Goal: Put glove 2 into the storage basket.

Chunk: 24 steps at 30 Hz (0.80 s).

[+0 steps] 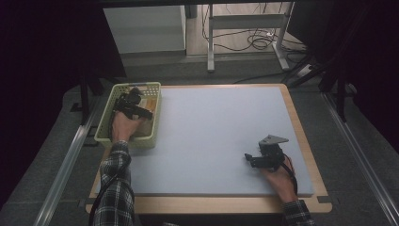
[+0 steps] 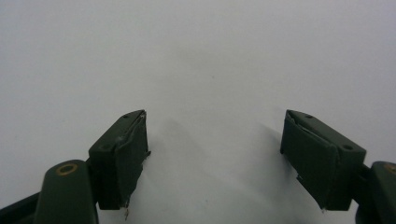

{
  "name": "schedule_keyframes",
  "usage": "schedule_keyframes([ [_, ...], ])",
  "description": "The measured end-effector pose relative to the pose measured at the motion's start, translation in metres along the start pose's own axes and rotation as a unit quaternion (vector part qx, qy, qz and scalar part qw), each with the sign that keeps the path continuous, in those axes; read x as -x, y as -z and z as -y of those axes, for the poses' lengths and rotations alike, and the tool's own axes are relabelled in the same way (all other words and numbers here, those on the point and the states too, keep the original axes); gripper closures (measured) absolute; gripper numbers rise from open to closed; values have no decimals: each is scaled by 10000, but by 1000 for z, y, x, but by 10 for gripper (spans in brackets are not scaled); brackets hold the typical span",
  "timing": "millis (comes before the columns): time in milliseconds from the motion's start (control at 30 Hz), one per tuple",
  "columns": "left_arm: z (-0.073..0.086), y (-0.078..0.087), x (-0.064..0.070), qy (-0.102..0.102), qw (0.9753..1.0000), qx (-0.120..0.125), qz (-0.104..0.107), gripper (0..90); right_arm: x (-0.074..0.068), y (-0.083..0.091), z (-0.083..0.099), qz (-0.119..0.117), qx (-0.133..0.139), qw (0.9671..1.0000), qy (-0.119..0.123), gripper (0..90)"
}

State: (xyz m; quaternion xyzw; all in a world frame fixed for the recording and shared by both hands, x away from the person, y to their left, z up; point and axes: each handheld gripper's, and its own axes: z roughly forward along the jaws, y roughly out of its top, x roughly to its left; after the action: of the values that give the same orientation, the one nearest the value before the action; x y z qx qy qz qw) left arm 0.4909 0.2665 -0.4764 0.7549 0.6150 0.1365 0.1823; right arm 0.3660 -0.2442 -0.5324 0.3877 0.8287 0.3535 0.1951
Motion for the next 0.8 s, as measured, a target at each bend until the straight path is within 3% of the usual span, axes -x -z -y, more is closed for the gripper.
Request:
schedule_keyframes([
  [267,6,24,-8,49,9982,523,299,99,0,0,0,2,-1,10000,3,227],
  [467,12,34,-5,-34,9942,903,578,46,0,0,0,3,-1,10000,2,227],
  [800,26,48,-7,-157,9904,1222,622,8,0,0,0,4,-2,10000,3,227],
])
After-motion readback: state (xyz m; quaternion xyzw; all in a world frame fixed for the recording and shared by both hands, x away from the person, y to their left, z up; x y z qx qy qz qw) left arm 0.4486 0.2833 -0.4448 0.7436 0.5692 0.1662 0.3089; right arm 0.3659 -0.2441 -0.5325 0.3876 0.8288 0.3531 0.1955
